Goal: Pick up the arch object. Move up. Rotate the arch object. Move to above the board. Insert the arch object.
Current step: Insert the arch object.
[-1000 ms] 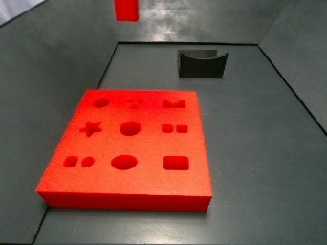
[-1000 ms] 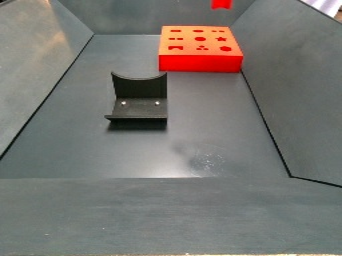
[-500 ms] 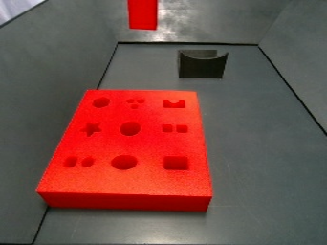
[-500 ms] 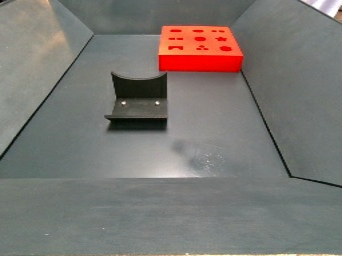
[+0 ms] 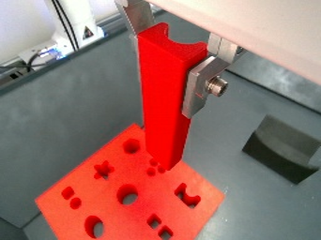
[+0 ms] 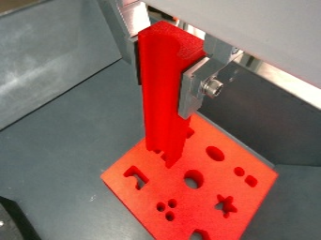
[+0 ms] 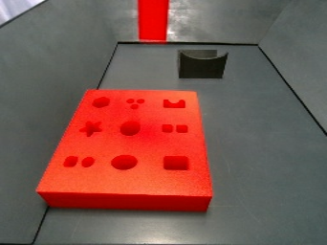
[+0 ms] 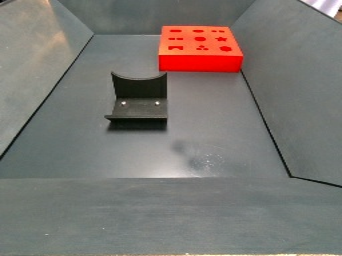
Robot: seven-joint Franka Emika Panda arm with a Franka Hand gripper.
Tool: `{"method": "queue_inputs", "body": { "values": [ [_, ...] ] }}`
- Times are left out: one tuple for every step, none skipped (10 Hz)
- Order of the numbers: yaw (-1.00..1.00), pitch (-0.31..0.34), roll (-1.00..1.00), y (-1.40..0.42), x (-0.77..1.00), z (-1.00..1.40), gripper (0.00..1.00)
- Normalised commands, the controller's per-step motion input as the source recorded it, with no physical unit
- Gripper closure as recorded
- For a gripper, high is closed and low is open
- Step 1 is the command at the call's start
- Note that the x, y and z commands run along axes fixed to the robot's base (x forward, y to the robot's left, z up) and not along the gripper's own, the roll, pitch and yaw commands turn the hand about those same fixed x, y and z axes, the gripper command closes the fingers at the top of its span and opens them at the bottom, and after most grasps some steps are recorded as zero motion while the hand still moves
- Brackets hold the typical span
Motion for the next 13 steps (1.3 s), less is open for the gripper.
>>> {"method": "queue_inputs", "body": {
  "values": [
    [0.04, 0.0, -0.01, 0.38, 0.23, -0.81, 1.0],
    [0.0, 0.0, -0.01, 0.36, 0.37, -0.85, 1.0],
    [0.0, 0.0, -0.06, 0.31, 0.47, -0.81, 1.0],
    [0.0, 0.0, 0.0, 0.14, 0.47, -0.78, 1.0],
    [-0.01, 0.02, 0.15, 0.0, 0.33, -0.68, 1.0],
    [-0.05, 0.0, 0.23, -0.09, 0.23, -0.69, 1.0],
    [0.0, 0.0, 0.29, -0.13, 0.13, -0.64, 1.0],
    [-0.01, 0.0, 0.24, -0.06, 0.05, -0.48, 1.0],
    [0.0, -0.019, 0.06, 0.0, 0.0, -0.24, 1.0],
    [0.0, -0.041, 0.02, 0.0, -0.04, -0.17, 1.0],
    [0.0, -0.051, 0.02, -0.05, 0.0, -0.22, 1.0],
    [0.0, -0.081, 0.04, -0.14, -0.01, -0.22, 1.0],
    [0.01, -0.081, 0.08, -0.24, -0.09, -0.19, 1.0]
  ]
}}
